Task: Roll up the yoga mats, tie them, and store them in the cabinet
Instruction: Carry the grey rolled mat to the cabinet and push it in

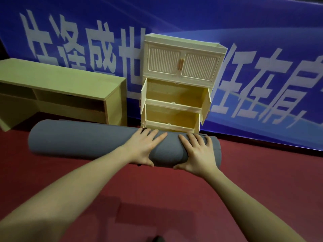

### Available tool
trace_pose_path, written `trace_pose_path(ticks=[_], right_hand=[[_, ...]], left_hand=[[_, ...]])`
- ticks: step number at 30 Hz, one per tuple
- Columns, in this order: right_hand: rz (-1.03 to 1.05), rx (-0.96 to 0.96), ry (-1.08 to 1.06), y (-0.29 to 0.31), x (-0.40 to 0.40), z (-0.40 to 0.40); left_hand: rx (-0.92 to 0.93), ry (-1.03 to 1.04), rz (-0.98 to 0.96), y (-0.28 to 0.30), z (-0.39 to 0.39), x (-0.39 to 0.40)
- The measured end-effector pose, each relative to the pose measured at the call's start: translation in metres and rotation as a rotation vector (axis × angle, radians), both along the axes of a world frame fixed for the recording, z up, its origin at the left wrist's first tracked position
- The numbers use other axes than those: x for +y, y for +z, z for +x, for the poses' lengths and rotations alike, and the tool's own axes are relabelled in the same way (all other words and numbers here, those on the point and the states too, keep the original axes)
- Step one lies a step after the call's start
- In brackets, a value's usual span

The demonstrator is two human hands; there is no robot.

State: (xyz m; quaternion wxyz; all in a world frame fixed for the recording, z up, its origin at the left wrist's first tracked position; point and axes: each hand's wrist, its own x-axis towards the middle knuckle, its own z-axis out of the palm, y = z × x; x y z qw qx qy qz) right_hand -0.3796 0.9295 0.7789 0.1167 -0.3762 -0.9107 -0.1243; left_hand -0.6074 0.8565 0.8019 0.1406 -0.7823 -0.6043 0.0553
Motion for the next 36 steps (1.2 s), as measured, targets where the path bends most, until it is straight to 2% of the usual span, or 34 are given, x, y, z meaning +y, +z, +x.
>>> trace_pose_path(ticks=[11, 18, 28, 36], right_hand=[[0.076, 0.098, -0.039, 0.032, 0.246, -0.073], [0.097, 0.167, -0.18, 0.037, 0.352, -0.094], [0.061, 0.23, -0.549, -0.001, 0.438, -0.083], [-0.023, 0.217, -0.808, -0.039, 0.448, -0.05]], left_hand=[[0.079, -0.072, 0.085, 0.047, -0.073, 0.253], [0.148, -0.189, 0.092, 0.068, -0.099, 0.392], [0.183, -0.571, 0.035, 0.043, -0.081, 0.57], [0.171, -0.825, -0.062, 0.001, -0.024, 0.637]])
